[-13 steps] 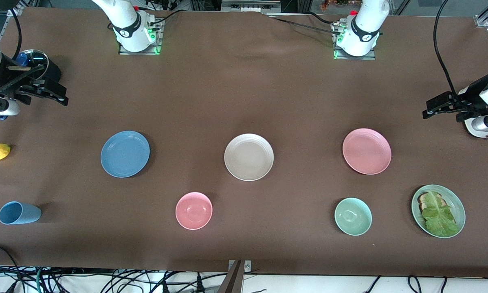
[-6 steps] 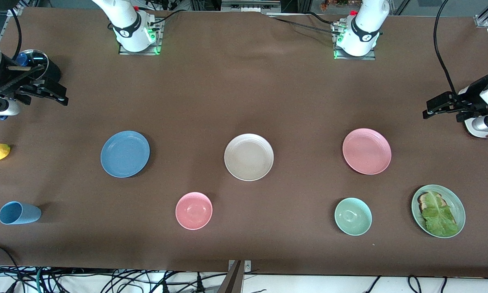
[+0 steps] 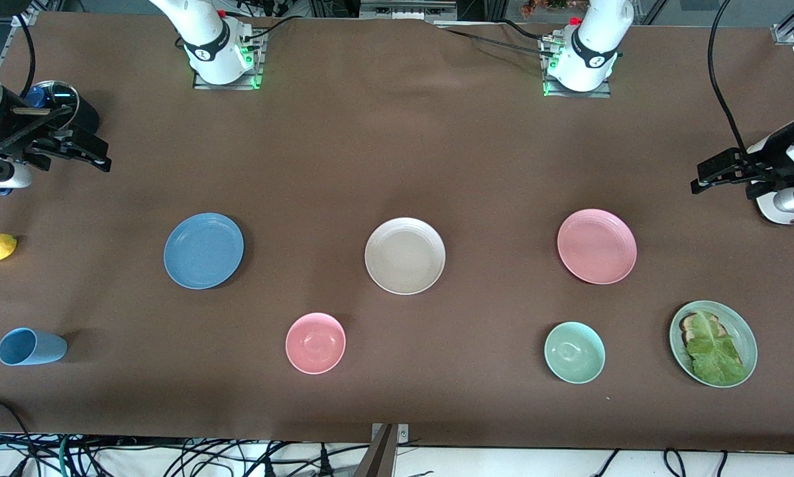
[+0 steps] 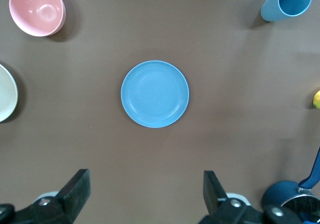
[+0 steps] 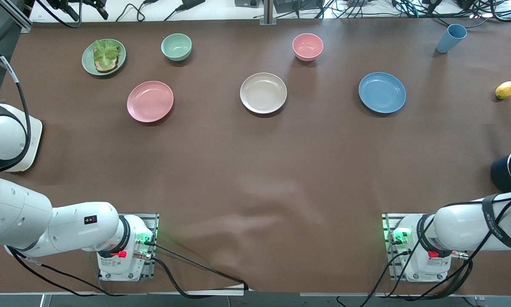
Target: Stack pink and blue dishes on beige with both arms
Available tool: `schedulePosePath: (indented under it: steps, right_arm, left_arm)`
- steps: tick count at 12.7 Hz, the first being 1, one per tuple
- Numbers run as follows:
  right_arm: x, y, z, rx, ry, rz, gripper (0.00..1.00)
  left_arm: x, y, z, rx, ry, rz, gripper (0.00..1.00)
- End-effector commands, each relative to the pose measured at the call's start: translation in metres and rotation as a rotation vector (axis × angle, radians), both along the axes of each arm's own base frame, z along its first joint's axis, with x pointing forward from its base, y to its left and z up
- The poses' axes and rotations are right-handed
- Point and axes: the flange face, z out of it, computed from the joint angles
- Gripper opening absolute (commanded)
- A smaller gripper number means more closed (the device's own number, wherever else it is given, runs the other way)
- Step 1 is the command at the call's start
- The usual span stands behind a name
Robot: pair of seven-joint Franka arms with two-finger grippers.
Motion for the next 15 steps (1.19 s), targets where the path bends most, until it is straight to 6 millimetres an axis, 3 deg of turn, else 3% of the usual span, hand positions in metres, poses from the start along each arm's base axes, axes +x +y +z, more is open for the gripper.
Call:
schedulePosePath:
  steps: [1, 7, 10, 15]
  right_arm:
    - [-0.001, 0.002, 0.002, 0.003, -0.005, -0.013, 1.0]
    - [-0.001, 0.002, 0.003, 0.003, -0.011, -0.013, 1.0]
    - [-0.001, 0.002, 0.002, 0.003, -0.011, -0.012, 1.0]
    - [-0.001, 0.003, 0.002, 0.004, -0.013, -0.01, 1.0]
  left_arm:
    - [0.005, -0.002, 0.005, -0.029, -0.004, -0.014, 1.0]
    - [0.005, 0.002, 0.004, -0.029, -0.003, -0.01, 1.0]
    - [0.006, -0.008, 0.0, -0.019, 0.006, -0.024, 1.0]
    - [0.025, 0.026, -0.05, -0.045, 0.086, 0.025, 1.0]
